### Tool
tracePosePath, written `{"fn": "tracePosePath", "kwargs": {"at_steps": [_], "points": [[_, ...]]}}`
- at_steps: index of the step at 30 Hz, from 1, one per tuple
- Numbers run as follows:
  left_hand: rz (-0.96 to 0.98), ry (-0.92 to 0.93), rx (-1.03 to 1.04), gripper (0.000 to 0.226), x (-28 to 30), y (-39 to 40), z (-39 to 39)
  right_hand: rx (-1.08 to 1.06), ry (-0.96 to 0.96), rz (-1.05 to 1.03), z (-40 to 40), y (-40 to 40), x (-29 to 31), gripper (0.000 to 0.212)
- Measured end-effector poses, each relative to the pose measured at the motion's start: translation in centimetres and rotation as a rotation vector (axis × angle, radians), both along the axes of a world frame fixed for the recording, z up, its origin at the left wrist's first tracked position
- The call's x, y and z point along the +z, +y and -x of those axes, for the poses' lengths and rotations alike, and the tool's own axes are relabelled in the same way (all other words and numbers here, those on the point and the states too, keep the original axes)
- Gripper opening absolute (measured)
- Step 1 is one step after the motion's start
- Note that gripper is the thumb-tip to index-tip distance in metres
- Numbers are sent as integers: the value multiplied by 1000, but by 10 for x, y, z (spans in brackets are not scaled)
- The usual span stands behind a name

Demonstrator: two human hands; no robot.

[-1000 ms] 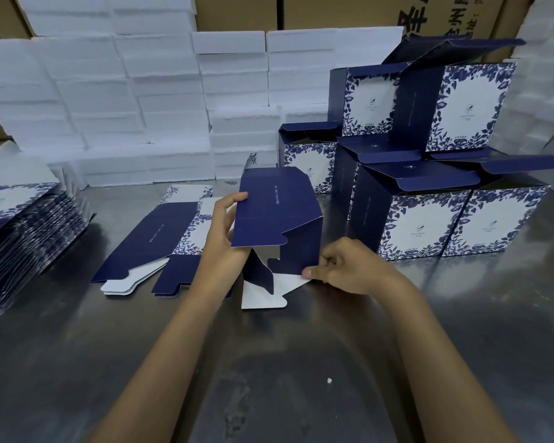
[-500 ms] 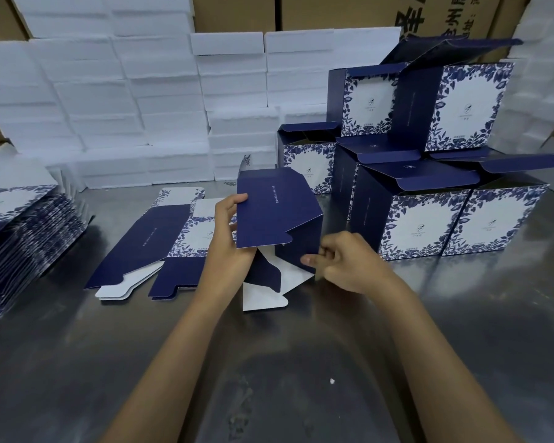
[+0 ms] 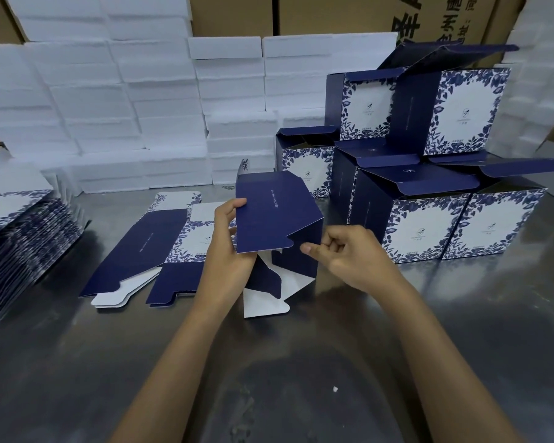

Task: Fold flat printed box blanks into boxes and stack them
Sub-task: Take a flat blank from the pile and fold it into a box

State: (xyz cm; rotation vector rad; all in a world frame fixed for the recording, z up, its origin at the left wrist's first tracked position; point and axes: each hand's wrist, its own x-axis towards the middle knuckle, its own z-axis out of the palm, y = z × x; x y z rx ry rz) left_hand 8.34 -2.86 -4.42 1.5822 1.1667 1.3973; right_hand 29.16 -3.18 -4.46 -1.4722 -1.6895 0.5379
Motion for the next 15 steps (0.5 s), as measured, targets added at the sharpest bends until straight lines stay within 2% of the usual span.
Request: {"fn": "tracePosePath", "kwargs": {"at_steps": [5, 10, 12, 15], "points": [[-3, -50, 50, 49, 1, 1, 4, 39, 48, -91, 9, -2, 2, 44], [-54, -52, 56, 59, 1, -1, 5, 70, 46, 24, 13, -6, 3, 41], [-64, -53, 42, 58, 0, -2, 4, 41, 125, 55, 12, -7, 8, 40], [-61, -58, 29, 60, 1, -2, 2, 48, 398, 2, 15, -9, 18, 42]]}}
